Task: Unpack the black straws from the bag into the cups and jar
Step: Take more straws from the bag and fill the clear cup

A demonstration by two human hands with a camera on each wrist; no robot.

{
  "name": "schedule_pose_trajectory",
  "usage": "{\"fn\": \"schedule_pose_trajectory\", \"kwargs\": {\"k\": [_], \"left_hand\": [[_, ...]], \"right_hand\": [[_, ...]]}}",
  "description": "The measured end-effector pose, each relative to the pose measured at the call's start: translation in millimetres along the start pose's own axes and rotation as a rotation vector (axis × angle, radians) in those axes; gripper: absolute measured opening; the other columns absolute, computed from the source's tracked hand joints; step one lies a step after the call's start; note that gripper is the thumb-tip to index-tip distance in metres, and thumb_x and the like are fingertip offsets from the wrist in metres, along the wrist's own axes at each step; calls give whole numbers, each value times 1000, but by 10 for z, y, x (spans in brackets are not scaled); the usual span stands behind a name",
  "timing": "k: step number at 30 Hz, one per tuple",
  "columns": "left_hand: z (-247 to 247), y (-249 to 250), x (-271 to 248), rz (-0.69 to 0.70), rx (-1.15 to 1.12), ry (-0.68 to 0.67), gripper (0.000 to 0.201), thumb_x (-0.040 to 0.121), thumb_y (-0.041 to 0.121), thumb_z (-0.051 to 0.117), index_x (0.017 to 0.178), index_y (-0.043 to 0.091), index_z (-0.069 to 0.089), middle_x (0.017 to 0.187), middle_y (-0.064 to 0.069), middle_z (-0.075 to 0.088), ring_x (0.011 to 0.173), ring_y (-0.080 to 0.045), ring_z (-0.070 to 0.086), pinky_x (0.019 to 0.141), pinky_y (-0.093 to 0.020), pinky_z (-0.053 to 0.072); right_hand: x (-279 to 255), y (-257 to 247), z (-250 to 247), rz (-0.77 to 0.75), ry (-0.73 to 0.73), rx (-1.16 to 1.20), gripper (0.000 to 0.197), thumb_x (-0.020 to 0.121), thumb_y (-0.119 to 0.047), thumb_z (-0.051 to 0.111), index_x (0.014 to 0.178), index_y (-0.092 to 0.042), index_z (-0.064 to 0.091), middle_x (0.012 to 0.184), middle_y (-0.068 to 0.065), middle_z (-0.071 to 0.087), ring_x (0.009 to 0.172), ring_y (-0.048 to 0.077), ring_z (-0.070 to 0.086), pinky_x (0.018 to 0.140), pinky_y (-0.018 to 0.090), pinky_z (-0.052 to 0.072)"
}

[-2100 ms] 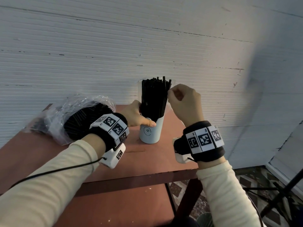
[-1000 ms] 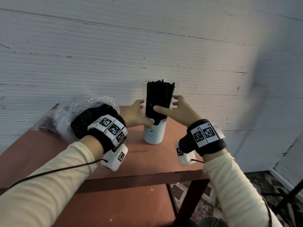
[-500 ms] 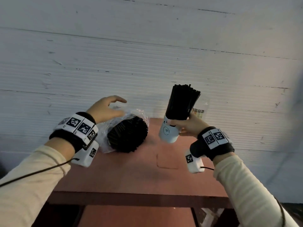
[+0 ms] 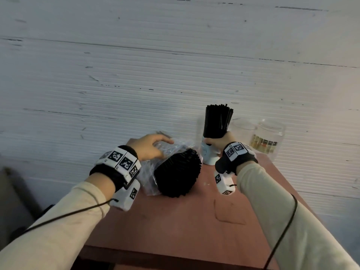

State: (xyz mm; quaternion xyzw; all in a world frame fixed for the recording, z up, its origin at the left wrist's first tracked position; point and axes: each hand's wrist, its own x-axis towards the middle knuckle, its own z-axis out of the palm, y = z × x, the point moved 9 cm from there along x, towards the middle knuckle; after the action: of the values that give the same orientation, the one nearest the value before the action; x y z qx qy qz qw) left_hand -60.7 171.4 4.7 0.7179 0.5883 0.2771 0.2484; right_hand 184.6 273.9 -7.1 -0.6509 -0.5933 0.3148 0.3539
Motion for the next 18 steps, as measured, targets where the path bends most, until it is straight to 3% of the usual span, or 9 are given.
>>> {"fn": "schedule_pose_trajectory", "kwargs": {"k": [2, 5, 7, 10, 11, 13, 16, 18], "left_hand": [[4, 6, 20, 12, -2, -15, 50, 83, 2, 69, 121, 32, 60, 145, 5, 45, 140, -14, 35, 103, -19, 25], [14, -23, 51, 5, -34, -17, 49, 82, 3, 71, 118, 35, 60, 137, 12, 45, 140, -13, 35, 105, -20, 25], [25, -11, 51, 3, -49, -8, 49, 83, 4, 71, 122, 32, 60, 135, 14, 45, 140, -13, 34, 103, -20, 25], [43, -11, 63, 0, -75, -1, 49, 83, 5, 72, 123, 31, 60, 138, 13, 44, 142, -15, 32, 104, -21, 24], [48, -9, 64, -2, -79, -1, 49, 83, 5, 72, 123, 31, 60, 139, 13, 44, 142, -16, 32, 104, -21, 24], [56, -11, 74, -3, -75, -4, 49, 84, 4, 71, 124, 30, 59, 145, 9, 43, 143, -18, 31, 104, -21, 25], [60, -13, 96, -1, -59, -8, 50, 84, 5, 72, 126, 29, 59, 147, 6, 43, 143, -19, 31, 104, -21, 25], [69, 3, 107, -8, -52, -13, 51, 83, 6, 72, 127, 28, 59, 147, 5, 44, 142, -18, 32, 104, -21, 25]], "right_hand": [[83, 8, 43, 9, -13, -36, 79, 55, -46, 83, 118, -4, 57, 101, 12, 68, 82, 26, 64, 59, 26, 46], [277, 103, 95, 31, -28, -72, 105, 30, -57, 75, 120, -7, 55, 100, 12, 67, 85, 28, 66, 68, 34, 55], [383, 208, 121, 38, -51, -77, 110, 27, -62, 74, 120, -8, 54, 98, 10, 67, 82, 29, 66, 68, 37, 56], [115, 97, 51, 5, -93, -62, 102, 46, -65, 76, 125, -4, 54, 98, 8, 63, 79, 25, 58, 57, 30, 48], [-9, 61, 4, 4, -96, -70, 95, 60, -62, 76, 130, -4, 50, 106, 9, 61, 86, 25, 58, 64, 33, 51], [-157, 87, -107, 11, -101, -96, 91, 78, -56, 69, 143, -2, 34, 128, 14, 53, 109, 28, 55, 88, 40, 51], [-254, 202, -382, 2, -26, -165, 100, 82, -60, 62, 147, 1, 18, 140, 20, 42, 117, 32, 51, 91, 40, 46], [-257, 287, -563, 29, 80, -247, 111, 81, -65, 60, 149, 4, 7, 151, 24, 25, 135, 37, 34, 104, 45, 37]]}}
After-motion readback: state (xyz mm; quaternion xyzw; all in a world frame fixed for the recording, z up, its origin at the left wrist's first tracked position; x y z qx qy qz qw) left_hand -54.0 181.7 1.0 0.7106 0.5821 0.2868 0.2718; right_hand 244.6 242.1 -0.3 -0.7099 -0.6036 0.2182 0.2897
